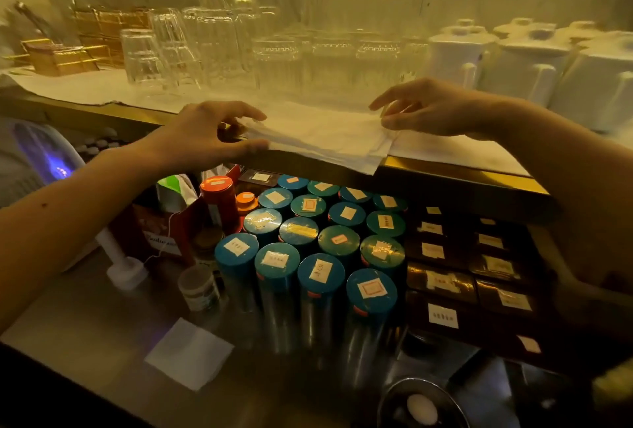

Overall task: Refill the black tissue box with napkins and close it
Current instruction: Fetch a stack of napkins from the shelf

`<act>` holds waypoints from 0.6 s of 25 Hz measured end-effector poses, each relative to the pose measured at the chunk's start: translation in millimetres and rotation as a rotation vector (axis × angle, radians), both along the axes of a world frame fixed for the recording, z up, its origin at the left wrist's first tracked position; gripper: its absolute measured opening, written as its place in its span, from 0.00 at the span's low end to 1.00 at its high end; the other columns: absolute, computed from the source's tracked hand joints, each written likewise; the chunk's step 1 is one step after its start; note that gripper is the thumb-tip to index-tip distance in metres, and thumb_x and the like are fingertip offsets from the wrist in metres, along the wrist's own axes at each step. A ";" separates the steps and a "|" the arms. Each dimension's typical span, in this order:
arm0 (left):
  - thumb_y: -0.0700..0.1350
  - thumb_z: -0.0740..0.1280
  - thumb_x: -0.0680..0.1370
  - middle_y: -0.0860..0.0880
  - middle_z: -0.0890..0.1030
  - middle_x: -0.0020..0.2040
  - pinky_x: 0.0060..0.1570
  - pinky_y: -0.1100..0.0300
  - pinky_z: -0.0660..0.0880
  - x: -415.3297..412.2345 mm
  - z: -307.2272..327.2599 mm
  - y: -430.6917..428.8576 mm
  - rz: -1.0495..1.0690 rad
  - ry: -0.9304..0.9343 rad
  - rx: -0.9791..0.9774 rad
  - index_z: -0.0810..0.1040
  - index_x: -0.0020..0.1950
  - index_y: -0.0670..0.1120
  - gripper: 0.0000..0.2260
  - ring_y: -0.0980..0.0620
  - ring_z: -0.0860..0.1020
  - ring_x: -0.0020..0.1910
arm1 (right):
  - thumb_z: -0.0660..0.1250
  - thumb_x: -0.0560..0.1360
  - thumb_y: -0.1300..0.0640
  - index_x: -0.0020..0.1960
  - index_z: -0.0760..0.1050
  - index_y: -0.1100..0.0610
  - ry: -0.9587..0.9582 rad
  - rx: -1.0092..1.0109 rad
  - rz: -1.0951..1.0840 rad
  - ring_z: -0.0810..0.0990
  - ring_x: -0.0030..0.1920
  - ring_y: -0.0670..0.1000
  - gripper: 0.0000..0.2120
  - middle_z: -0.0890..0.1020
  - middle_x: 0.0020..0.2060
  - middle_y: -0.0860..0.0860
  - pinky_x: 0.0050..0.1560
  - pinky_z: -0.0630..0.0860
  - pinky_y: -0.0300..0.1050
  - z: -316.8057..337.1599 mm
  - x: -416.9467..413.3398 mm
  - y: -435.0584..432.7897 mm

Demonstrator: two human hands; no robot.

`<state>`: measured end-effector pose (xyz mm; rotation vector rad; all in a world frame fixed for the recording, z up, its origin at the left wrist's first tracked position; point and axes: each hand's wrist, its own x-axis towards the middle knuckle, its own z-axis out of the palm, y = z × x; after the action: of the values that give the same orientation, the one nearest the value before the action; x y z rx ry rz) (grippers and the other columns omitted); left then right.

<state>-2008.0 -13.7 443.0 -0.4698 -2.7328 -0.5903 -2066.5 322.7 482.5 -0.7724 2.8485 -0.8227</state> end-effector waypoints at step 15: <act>0.51 0.73 0.71 0.48 0.79 0.54 0.47 0.69 0.74 -17.2 7.0 -0.4 -0.134 0.097 0.085 0.71 0.70 0.51 0.28 0.52 0.80 0.49 | 0.69 0.74 0.65 0.54 0.80 0.49 -0.060 -0.074 0.011 0.77 0.51 0.54 0.14 0.80 0.55 0.55 0.52 0.76 0.41 -1.0 -10.4 10.0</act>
<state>-2025.2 -14.1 450.0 -0.6464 -2.5872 -0.6956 -2076.9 332.6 481.5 -0.7579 2.7734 -0.9384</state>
